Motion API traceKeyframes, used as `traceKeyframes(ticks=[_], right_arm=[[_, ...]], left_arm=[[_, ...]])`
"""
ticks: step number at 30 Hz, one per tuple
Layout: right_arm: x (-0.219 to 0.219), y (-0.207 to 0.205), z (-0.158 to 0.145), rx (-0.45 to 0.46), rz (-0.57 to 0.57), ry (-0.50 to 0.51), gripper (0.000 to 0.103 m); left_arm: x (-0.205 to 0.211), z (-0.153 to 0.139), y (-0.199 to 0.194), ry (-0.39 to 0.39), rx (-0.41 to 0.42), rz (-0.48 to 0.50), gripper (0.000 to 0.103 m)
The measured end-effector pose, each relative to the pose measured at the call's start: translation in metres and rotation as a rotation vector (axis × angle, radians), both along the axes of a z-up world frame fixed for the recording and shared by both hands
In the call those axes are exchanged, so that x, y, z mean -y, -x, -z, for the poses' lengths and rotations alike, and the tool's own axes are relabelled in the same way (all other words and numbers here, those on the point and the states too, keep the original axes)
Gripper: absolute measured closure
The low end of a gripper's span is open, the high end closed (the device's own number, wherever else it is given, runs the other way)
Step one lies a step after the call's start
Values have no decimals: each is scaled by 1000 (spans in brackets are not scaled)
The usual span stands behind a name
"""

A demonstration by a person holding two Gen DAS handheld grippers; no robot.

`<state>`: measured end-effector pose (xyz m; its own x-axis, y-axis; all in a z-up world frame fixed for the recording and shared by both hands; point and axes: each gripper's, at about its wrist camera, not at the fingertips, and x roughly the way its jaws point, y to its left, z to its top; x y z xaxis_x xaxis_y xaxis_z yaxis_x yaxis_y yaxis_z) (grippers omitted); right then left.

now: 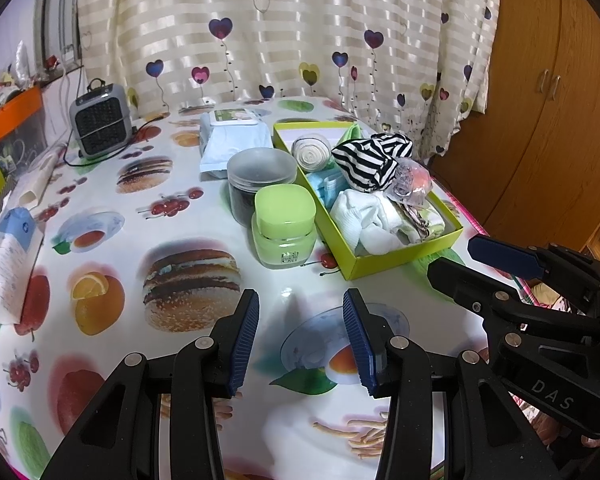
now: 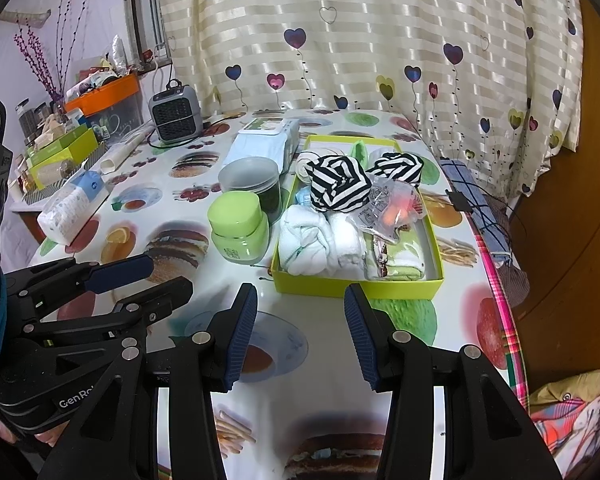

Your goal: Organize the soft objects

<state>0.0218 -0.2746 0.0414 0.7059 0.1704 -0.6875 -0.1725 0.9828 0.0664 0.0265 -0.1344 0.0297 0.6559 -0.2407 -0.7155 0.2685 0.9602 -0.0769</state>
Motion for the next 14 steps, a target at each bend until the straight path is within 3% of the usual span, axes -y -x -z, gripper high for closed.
traceKeyframes(ticks=[14], right_arm=[[0,0,0,0,-1,1,56]], left_arm=[[7,8,3,-10,11,2,60]])
